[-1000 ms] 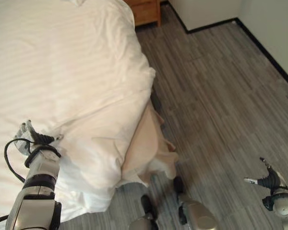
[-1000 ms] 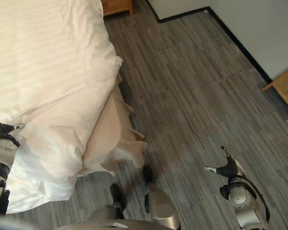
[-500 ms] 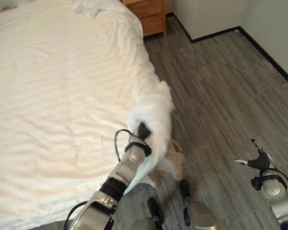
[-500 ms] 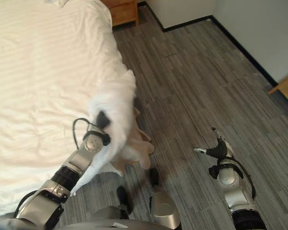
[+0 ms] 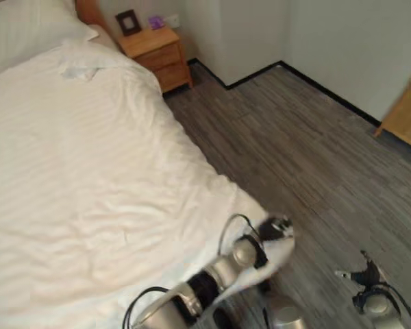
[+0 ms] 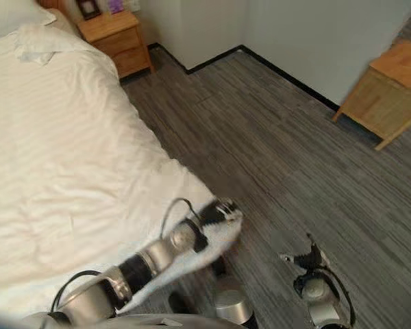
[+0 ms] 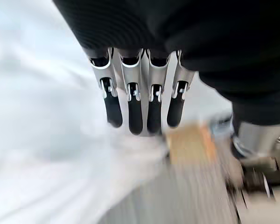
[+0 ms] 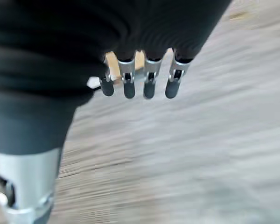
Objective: Making the bed.
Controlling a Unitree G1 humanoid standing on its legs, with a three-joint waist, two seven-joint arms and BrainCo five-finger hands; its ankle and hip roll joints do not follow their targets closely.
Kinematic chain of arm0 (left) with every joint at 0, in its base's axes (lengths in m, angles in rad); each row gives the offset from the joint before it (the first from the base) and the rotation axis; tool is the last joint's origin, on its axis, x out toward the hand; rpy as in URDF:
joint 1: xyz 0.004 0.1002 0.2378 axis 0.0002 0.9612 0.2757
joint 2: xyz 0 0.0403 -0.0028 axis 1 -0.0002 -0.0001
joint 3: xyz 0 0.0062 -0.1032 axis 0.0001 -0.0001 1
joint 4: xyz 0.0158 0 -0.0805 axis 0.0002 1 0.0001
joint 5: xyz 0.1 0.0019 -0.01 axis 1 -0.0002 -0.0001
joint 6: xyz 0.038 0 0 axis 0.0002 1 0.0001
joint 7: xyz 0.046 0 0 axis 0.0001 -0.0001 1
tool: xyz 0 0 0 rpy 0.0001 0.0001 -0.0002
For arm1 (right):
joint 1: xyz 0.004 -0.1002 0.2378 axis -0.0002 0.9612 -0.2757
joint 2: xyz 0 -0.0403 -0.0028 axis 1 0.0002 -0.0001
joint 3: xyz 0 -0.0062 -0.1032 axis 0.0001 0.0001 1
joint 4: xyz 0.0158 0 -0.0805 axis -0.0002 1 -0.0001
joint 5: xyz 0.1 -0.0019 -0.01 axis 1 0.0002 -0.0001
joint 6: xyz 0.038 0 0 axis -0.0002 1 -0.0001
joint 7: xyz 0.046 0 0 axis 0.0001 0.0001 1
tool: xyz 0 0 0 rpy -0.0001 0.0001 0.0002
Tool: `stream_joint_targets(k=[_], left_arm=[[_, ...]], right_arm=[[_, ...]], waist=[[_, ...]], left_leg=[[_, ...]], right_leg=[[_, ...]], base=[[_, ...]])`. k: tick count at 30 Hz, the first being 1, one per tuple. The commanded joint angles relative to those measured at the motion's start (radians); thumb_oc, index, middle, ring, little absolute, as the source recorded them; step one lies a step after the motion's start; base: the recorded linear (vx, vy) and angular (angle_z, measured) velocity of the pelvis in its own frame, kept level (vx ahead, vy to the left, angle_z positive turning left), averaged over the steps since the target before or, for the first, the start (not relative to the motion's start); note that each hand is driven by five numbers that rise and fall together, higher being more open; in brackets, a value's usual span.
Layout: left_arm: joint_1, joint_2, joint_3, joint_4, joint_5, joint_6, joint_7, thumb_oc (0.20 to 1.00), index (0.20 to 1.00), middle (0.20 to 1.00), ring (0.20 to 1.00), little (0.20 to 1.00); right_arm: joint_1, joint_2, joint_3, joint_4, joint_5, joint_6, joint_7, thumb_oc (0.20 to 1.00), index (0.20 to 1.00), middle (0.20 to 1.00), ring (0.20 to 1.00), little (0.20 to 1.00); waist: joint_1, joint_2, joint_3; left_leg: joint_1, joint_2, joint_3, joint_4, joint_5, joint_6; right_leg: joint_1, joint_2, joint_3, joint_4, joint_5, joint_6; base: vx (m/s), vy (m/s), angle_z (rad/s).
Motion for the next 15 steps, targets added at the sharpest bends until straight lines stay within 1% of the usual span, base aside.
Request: stream_joint_targets(k=[1,3,4,5,6,8,9,10,11,12,14,15], left_arm=[[0.025,-0.049,-0.016,0.004,-0.062,-0.048,-0.074,1.000,1.000,1.000,1.000,1.000],[0.040,-0.072,-0.058,0.018,-0.084,-0.044,-0.100,1.000,1.000,1.000,1.000,1.000],[0.039,-0.072,-0.057,0.019,-0.084,-0.044,-0.100,1.000,1.000,1.000,1.000,1.000],[0.057,-0.092,-0.088,0.022,-0.170,-0.046,-0.127,1.000,1.000,1.000,1.000,1.000],[0.063,-0.096,-0.095,0.016,-0.223,-0.047,-0.133,1.000,1.000,1.000,1.000,1.000],[0.053,-0.095,-0.096,-0.040,-0.373,-0.058,-0.105,1.000,1.000,1.000,1.000,1.000],[0.037,-0.092,-0.093,-0.075,-0.424,-0.066,-0.095,1.000,1.000,1.000,1.000,1.000],[0.036,-0.090,-0.093,-0.077,-0.425,-0.064,-0.094,1.000,1.000,1.000,1.000,1.000],[-0.036,-0.059,-0.054,-0.177,-0.489,-0.082,-0.051,1.000,1.000,1.000,1.000,1.000],[-0.081,-0.038,-0.019,-0.229,-0.490,-0.099,-0.019,1.000,1.000,1.000,1.000,1.000],[-0.141,-0.003,0.043,-0.290,-0.478,-0.111,0.031,1.000,1.000,1.000,1.000,1.000],[-0.182,0.037,0.081,-0.332,-0.441,-0.122,0.060,1.000,1.000,1.000,1.000,1.000]], right_arm=[[-0.009,-0.060,0.014,0.035,-0.100,0.030,-0.071,1.000,1.000,1.000,1.000,1.000],[-0.017,-0.069,0.020,0.092,-0.125,0.052,-0.083,1.000,1.000,1.000,1.000,1.000],[-0.019,-0.069,0.021,0.093,-0.125,0.051,-0.083,1.000,1.000,1.000,1.000,1.000],[-0.033,-0.105,0.036,0.143,-0.180,0.083,-0.090,1.000,1.000,1.000,1.000,1.000],[-0.037,-0.121,0.042,0.145,-0.203,0.094,-0.094,1.000,1.000,1.000,1.000,1.000],[-0.049,-0.145,0.041,0.143,-0.223,0.107,-0.107,1.000,1.000,1.000,1.000,1.000],[-0.057,-0.159,0.038,0.139,-0.232,0.112,-0.116,1.000,1.000,1.000,1.000,1.000],[-0.058,-0.159,0.038,0.139,-0.233,0.112,-0.116,1.000,1.000,1.000,1.000,1.000],[-0.067,-0.178,0.028,0.100,-0.262,0.119,-0.142,1.000,1.000,1.000,1.000,1.000],[-0.072,-0.186,0.016,0.073,-0.268,0.118,-0.154,1.000,1.000,1.000,1.000,1.000],[-0.096,-0.194,0.011,0.024,-0.274,0.115,-0.182,1.000,1.000,1.000,1.000,1.000],[-0.121,-0.197,0.009,0.006,-0.264,0.104,-0.200,1.000,1.000,1.000,1.000,1.000]], waist=[[-0.007,0.015,0.000],[-0.023,0.036,0.005],[-0.020,0.035,0.003],[-0.037,0.049,0.006],[-0.043,0.052,0.004],[-0.049,0.055,0.001],[-0.050,0.055,-0.001],[-0.051,0.055,0.000],[-0.053,0.051,-0.006],[-0.045,0.046,-0.013],[-0.028,0.035,-0.022],[-0.012,0.027,-0.029]], left_leg=[[0.046,-0.001,-0.066,0.012,-0.093,0.023],[0.059,-0.009,-0.053,0.012,-0.100,0.027],[0.055,-0.008,-0.049,0.012,-0.095,0.026],[0.068,-0.010,-0.042,0.012,-0.105,0.030],[0.072,-0.010,-0.039,0.012,-0.106,0.031],[0.075,-0.010,-0.038,0.012,-0.103,0.031],[0.075,-0.009,-0.039,0.012,-0.101,0.031],[0.075,-0.009,-0.039,0.012,-0.101,0.031],[0.074,-0.007,-0.042,0.012,-0.098,0.031],[0.072,-0.006,-0.046,0.012,-0.096,0.031],[0.068,-0.002,-0.060,0.012,-0.092,0.029],[0.067,0.000,-0.069,0.012,-0.088,0.026]], right_leg=[[0.029,-0.119,0.013,0.019,-0.117,0.098],[0.027,-0.118,0.038,0.019,-0.119,0.102],[0.022,-0.117,0.042,0.018,-0.114,0.100],[0.028,-0.116,0.051,0.020,-0.120,0.103],[0.030,-0.116,0.053,0.021,-0.120,0.103],[0.034,-0.116,0.053,0.020,-0.118,0.103],[0.034,-0.117,0.051,0.021,-0.117,0.103],[0.034,-0.117,0.050,0.021,-0.117,0.103],[0.037,-0.117,0.042,0.021,-0.117,0.104],[0.039,-0.118,0.035,0.021,-0.117,0.104],[0.049,-0.122,0.013,0.022,-0.117,0.104],[0.055,-0.124,-0.004,0.022,-0.116,0.103]], base=[[0.00,0.054,-0.43],[0.01,0.049,-0.10],[0.01,0.030,-0.19],[0.00,0.005,-0.22],[0.01,0.008,-0.20],[-0.01,-0.022,-0.10],[-0.01,-0.018,-0.11],[-0.03,-0.029,-0.07],[-0.04,-0.039,-0.05],[-0.05,-0.054,-0.02],[-0.04,-0.061,0.05],[-0.03,-0.052,0.08]])
